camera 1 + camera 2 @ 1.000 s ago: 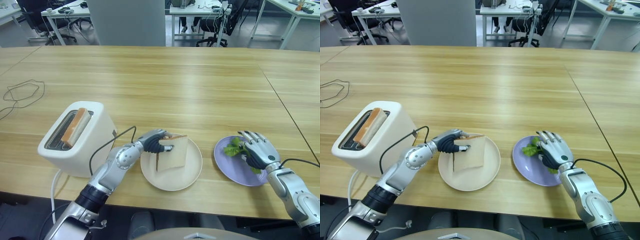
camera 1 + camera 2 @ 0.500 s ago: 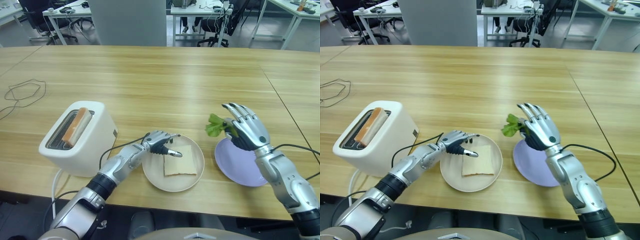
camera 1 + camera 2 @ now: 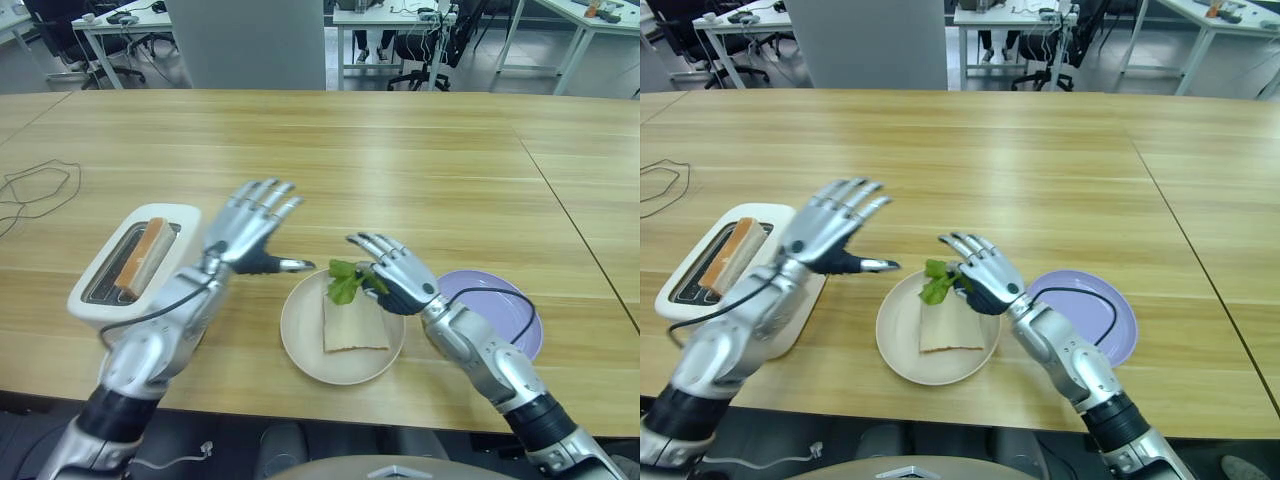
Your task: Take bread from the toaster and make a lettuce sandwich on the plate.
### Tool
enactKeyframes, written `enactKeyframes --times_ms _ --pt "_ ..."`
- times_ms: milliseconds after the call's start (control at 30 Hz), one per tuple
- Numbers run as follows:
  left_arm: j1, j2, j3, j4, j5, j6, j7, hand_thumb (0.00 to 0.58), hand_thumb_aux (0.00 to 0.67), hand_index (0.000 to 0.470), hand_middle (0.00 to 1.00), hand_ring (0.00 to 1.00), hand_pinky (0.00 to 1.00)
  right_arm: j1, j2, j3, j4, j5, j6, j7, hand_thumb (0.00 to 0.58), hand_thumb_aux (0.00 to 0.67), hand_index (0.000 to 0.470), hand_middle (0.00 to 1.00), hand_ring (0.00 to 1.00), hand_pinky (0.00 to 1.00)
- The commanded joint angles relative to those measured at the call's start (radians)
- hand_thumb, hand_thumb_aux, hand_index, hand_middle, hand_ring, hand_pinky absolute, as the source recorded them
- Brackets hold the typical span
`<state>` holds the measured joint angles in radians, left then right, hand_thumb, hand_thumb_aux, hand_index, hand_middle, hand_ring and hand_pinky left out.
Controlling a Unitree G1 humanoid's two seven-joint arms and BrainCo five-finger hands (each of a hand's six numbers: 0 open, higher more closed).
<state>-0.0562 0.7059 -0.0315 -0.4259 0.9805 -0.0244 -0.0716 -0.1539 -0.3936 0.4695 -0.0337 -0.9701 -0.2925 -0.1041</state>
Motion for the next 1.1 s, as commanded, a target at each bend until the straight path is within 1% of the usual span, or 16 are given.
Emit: enactKeyframes --times_ms 33,133,267,300,333,500,667,767,933,967,1000,1033,1067,1100 --pt "0.08 -0.006 0.156 -0.104 -0.058 0.048 -0.039 0.0 0.0 0.0 0.0 0.0 0.0 0.016 0.003 0.059 0.054 -0.019 -0.024 0.011 0.58 0.67 0.46 0.0 0.0 0.0" --pt "0.128 -0.02 0.257 -0.124 -0.081 0.077 -0.041 0.0 0.0 0.0 0.0 0.0 0.0 0.026 -0.009 0.096 0.077 -0.022 -0.037 0.03 0.58 0.67 0.46 0.0 0.0 0.0" --pt "0.174 -0.006 0.356 -0.095 -0.054 0.123 -0.057 0.0 0.0 0.0 0.0 0.0 0.0 0.036 -0.034 0.12 0.09 -0.03 -0.039 0.063 0.58 0.67 0.46 0.0 0.0 0.0" --pt "0.182 0.0 0.373 -0.085 -0.046 0.136 -0.066 0.0 0.0 0.0 0.0 0.0 0.0 0.039 -0.041 0.123 0.09 -0.034 -0.035 0.07 0.237 0.155 0.106 0.0 0.0 0.0" --pt "0.188 0.006 0.384 -0.074 -0.046 0.143 -0.079 0.0 0.0 0.0 0.0 0.0 0.0 0.041 -0.047 0.123 0.09 -0.041 -0.031 0.071 0.0 0.0 0.0 0.0 0.0 0.0" --pt "0.232 0.034 0.396 -0.002 -0.012 0.202 -0.157 0.0 0.0 0.0 0.0 0.0 0.0 0.051 -0.061 0.109 0.067 -0.051 -0.012 0.057 0.0 0.0 0.0 0.0 0.0 0.0" --pt "0.266 0.062 0.366 0.092 0.019 0.249 -0.229 0.0 0.0 0.0 0.0 0.0 0.0 0.052 -0.065 0.095 0.034 -0.06 0.003 0.036 0.0 0.0 0.0 0.0 0.0 0.0" --pt "0.25 0.07 0.33 0.136 0.023 0.262 -0.248 0.0 0.0 0.0 0.0 0.0 0.0 0.06 -0.066 0.082 0.0 -0.055 0.007 0.021 0.0 0.0 0.0 0.0 0.0 0.0" --pt "0.182 0.079 0.269 0.228 0.002 0.268 -0.254 0.0 0.0 0.0 0.0 0.0 0.0 0.09 -0.059 0.029 -0.12 0.003 -0.015 -0.007 0.0 0.0 0.0 0.0 0.0 0.0" --pt "0.171 0.078 0.26 0.241 -0.004 0.264 -0.248 0.307 0.21 0.144 0.0 0.0 0.0 0.097 -0.057 0.015 -0.14 0.019 -0.019 -0.012 0.0 0.0 0.0 0.0 0.0 0.0" --pt "0.163 0.076 0.255 0.251 -0.011 0.26 -0.239 0.539 0.491 0.337 0.0 0.0 0.0 0.104 -0.055 0.0 -0.157 0.039 -0.025 -0.02 0.0 0.0 0.0 0.0 0.0 0.0" --pt "0.156 0.072 0.254 0.256 -0.024 0.254 -0.226 0.539 0.491 0.337 0.0 0.0 0.0 0.114 -0.049 -0.019 -0.169 0.08 -0.034 -0.022 0.0 0.0 0.0 0.0 0.0 0.0" --pt "0.147 0.067 0.256 0.253 -0.038 0.247 -0.207 0.58 0.67 0.46 0.0 0.0 0.0 0.128 -0.036 -0.044 -0.177 0.149 -0.048 -0.024 0.0 0.0 0.0 0.0 0.0 0.0" --pt "0.136 0.057 0.263 0.244 -0.057 0.241 -0.185 0.58 0.67 0.46 0.0 0.0 0.0 0.146 -0.022 -0.074 -0.185 0.221 -0.063 -0.031 0.0 0.0 0.0 0.0 0.0 0.0"
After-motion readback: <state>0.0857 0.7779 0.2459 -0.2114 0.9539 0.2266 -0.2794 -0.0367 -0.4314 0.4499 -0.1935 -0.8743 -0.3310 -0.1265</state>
